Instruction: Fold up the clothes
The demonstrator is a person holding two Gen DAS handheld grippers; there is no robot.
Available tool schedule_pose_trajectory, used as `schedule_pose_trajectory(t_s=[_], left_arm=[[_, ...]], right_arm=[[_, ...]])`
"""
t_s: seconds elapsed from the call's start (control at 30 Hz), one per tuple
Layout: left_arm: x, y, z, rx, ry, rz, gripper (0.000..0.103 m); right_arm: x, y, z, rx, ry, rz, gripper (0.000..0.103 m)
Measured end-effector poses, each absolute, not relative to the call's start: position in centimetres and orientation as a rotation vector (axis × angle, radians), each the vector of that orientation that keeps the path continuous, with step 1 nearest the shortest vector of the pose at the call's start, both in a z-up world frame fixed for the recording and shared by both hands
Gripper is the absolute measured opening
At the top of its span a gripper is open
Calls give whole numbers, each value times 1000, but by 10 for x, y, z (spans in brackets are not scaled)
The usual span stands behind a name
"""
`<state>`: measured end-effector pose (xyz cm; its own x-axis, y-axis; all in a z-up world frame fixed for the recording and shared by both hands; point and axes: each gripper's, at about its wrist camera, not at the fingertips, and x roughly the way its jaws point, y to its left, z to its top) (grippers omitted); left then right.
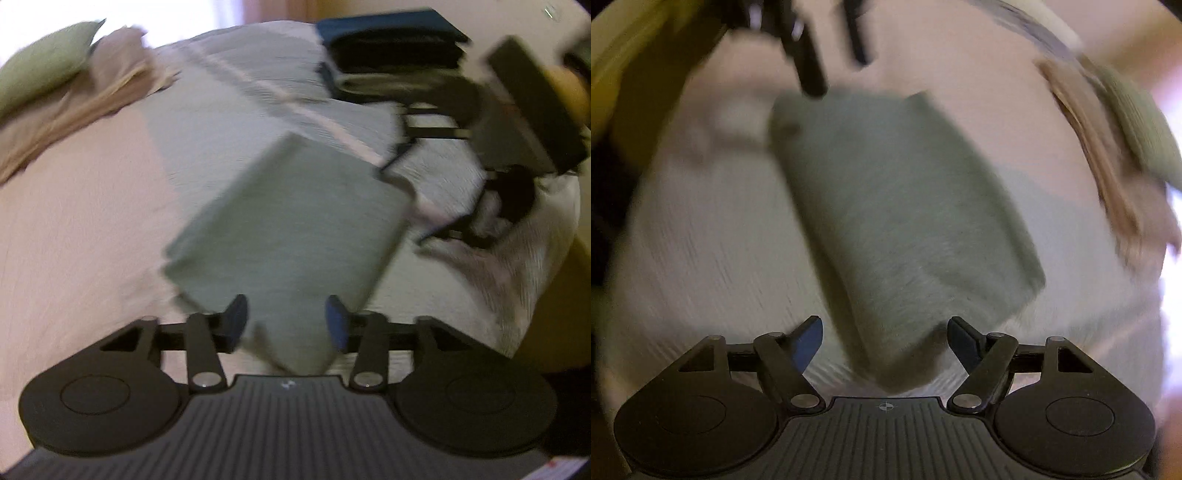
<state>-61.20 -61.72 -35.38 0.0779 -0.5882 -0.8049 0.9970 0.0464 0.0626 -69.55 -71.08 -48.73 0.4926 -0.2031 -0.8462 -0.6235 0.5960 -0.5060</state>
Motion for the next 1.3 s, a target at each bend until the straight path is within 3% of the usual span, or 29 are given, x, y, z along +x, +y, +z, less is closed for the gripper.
schedule_pose_trajectory(t_s=[0.03, 0.07, 0.1, 0.2, 0.4, 0.43, 0.47, 0.5, 0.57, 0.67, 0.73, 0.9, 0.97, 1.0, 1.13, 1.3], left_arm=[[-625, -620, -360, 790, 660, -1370, 68], [-638, -623, -367, 839, 611, -1370, 71], [-649, -626, -374, 884, 586, -1372, 71], [-680, -639, -396, 1068, 478, -1298, 72], [-698, -665, -413, 1321, 289, -1099, 72], [-696, -668, -412, 1349, 278, -1080, 66], [-694, -671, -412, 1365, 276, -1068, 51], [-690, -673, -410, 1382, 279, -1056, 42], [-680, -676, -403, 1373, 333, -1097, 36], [-670, -674, -393, 1351, 368, -1153, 33], [-660, -673, -387, 1310, 411, -1184, 33], [-644, -675, -375, 1282, 439, -1258, 33], [-640, -674, -371, 1273, 441, -1286, 33], [-637, -673, -369, 1269, 451, -1300, 33], [-628, -673, -345, 1282, 455, -1380, 32], [-622, -677, -275, 1303, 389, -1560, 32]], right_arm=[[-696, -711, -497, -999, 1026, 323, 71], [-695, -712, -501, -1031, 998, 337, 70], [-692, -715, -500, -1030, 976, 345, 56], [-672, -731, -473, -866, 1015, 371, 41], [-632, -753, -407, -590, 1040, 378, 37], [-629, -754, -397, -567, 1038, 378, 37], [-626, -756, -394, -556, 1037, 380, 37], [-625, -756, -396, -563, 1031, 387, 37], [-653, -756, -389, -581, 1003, 375, 38], [-674, -746, -397, -625, 953, 311, 49], [-681, -736, -410, -693, 927, 290, 68], [-676, -712, -445, -913, 879, 237, 72], [-665, -711, -448, -912, 906, 222, 59], [-658, -712, -446, -884, 943, 212, 37], [-656, -709, -400, -788, 1026, 205, 35], [-667, -718, -309, -552, 1132, 156, 33]])
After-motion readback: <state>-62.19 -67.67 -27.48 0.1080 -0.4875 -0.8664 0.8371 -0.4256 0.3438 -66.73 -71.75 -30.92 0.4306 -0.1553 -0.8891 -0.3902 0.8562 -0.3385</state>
